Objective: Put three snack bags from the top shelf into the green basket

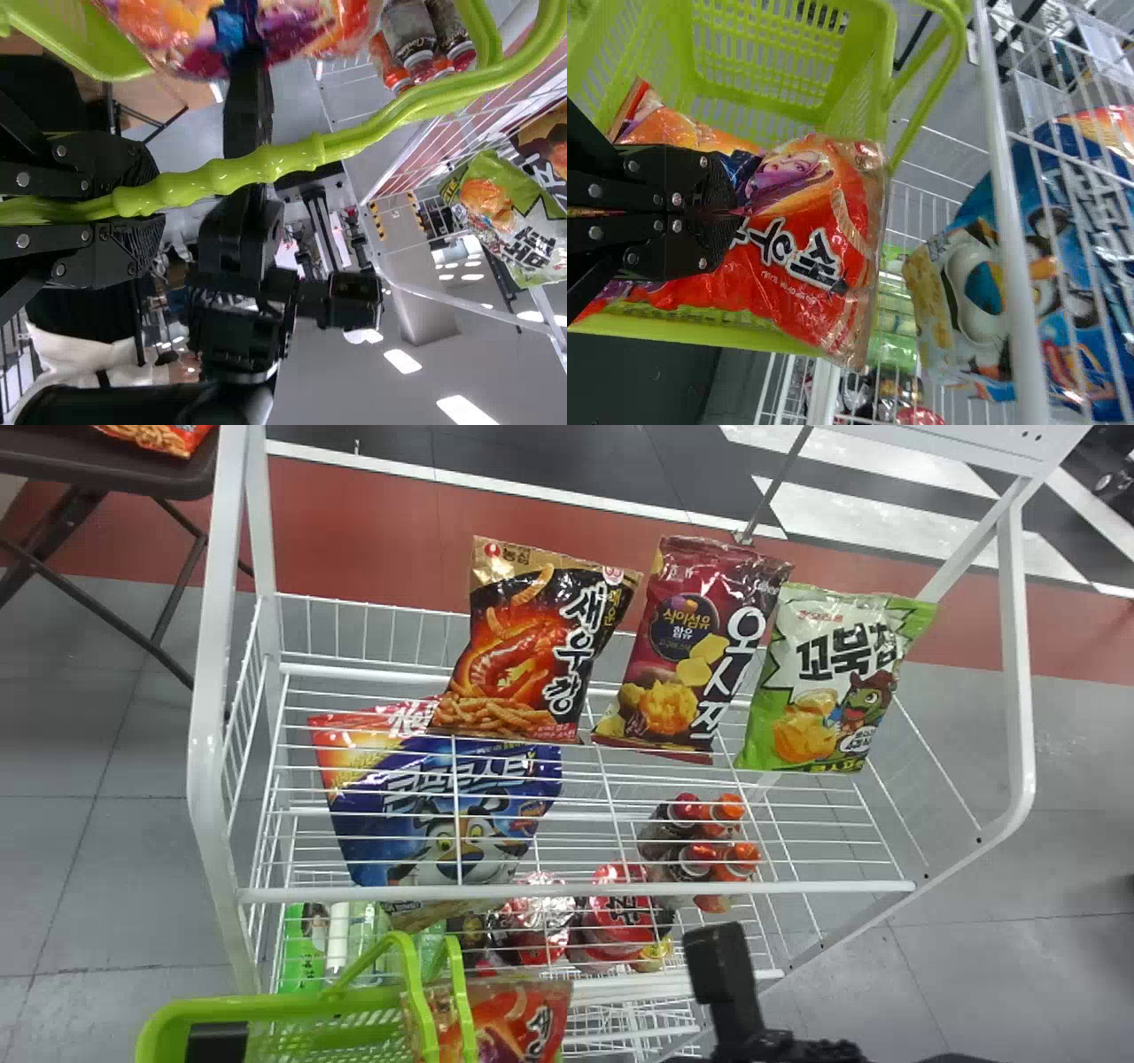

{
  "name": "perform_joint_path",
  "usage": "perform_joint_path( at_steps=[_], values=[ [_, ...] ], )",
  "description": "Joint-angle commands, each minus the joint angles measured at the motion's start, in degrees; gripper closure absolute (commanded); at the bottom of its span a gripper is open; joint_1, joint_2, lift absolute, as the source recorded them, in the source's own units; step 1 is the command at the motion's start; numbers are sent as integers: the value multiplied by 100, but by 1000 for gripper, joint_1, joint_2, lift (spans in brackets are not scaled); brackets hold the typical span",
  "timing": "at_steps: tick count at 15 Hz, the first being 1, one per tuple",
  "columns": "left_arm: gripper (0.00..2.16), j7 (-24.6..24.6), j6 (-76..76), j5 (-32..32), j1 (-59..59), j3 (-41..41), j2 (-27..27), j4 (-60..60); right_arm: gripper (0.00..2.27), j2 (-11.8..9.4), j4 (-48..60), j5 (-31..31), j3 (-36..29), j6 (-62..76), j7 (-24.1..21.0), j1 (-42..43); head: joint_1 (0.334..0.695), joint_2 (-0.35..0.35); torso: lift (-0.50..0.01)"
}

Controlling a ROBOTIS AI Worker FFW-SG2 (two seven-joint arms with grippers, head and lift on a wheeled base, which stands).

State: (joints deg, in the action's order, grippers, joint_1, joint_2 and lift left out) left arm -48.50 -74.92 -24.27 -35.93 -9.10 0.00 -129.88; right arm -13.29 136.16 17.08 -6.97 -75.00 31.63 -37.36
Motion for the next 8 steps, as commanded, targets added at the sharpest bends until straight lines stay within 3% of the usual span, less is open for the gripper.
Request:
perform_joint_path(
  at_steps=[1,5,6,7,8],
  values=[
    [2142,8,-28,1,-11,-4,-15,-46,2219,-42,-151,-12,389,68,1,62,695,-350,-50],
    [2142,8,-46,1,-28,-4,-15,-55,2216,-51,-81,138,504,15,28,62,695,-350,-50],
    [2142,8,-46,1,-46,-4,-15,-64,2091,-51,-99,67,504,-90,10,88,695,-350,-50],
    [2142,8,-46,1,-46,5,-15,-64,1328,-68,-64,6,486,-108,1,71,695,-350,-50],
    [2142,8,-46,1,-46,-4,-15,-64,60,-68,68,-91,433,-213,1,36,695,-350,-50]
  ],
)
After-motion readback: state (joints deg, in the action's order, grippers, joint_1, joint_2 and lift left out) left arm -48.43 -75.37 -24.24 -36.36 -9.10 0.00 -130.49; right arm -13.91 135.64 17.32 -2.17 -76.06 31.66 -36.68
